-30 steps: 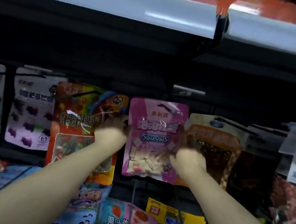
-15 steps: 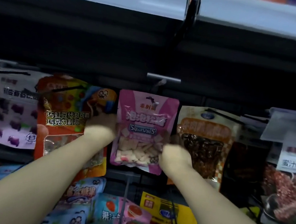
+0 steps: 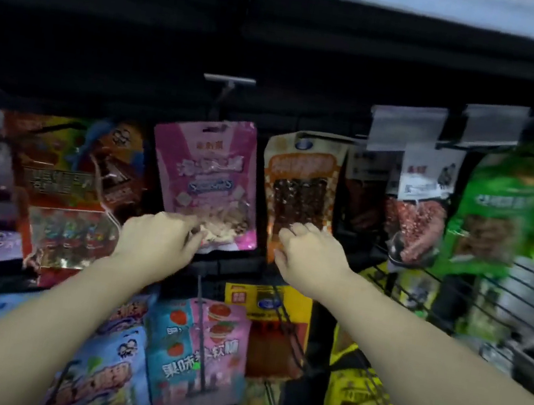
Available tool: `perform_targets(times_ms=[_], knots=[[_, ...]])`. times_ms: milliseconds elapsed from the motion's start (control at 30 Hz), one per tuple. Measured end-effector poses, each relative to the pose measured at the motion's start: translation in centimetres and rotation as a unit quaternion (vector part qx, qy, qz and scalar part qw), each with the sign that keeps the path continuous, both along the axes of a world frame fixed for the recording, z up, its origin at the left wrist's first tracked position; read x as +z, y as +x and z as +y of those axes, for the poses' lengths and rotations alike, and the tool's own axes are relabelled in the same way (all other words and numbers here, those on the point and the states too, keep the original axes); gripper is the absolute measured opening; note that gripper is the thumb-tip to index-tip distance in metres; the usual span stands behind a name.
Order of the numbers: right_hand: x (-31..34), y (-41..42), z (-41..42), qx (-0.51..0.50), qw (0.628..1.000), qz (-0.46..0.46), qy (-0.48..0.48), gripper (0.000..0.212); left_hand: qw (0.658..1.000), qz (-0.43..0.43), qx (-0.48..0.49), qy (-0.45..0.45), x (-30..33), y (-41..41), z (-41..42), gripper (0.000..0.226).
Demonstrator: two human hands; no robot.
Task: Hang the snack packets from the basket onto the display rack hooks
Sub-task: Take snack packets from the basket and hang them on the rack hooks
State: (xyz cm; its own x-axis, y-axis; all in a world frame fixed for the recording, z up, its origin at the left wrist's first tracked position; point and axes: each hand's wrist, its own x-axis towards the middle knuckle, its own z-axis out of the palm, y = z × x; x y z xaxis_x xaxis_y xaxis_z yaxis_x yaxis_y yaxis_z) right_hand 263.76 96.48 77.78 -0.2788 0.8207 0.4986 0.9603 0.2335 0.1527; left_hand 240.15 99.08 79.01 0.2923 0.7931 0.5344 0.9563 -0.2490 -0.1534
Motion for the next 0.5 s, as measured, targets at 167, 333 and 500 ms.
perform_targets(times_ms=[167,333,500], knots=[[-0.1,7.2,-2.1,-0.039,0.999,-0.003,0.031,0.021,0.998,0.002,-0.058,-0.006,-0.8,6.9,-2.2,0.034],[1.2,16.9,-2.1,-0.08,0.992,0.033,0.094,0.02,0.993,-0.005,-0.112,0.019,-0.4,15.9,-2.1,0.034],[2.5,25.9,-0.3,-0.111,0.988,0.038,0.1,0.038,0.991,-0.078,-0.112,0.011,0.9,25.7,-0.2,0.048]])
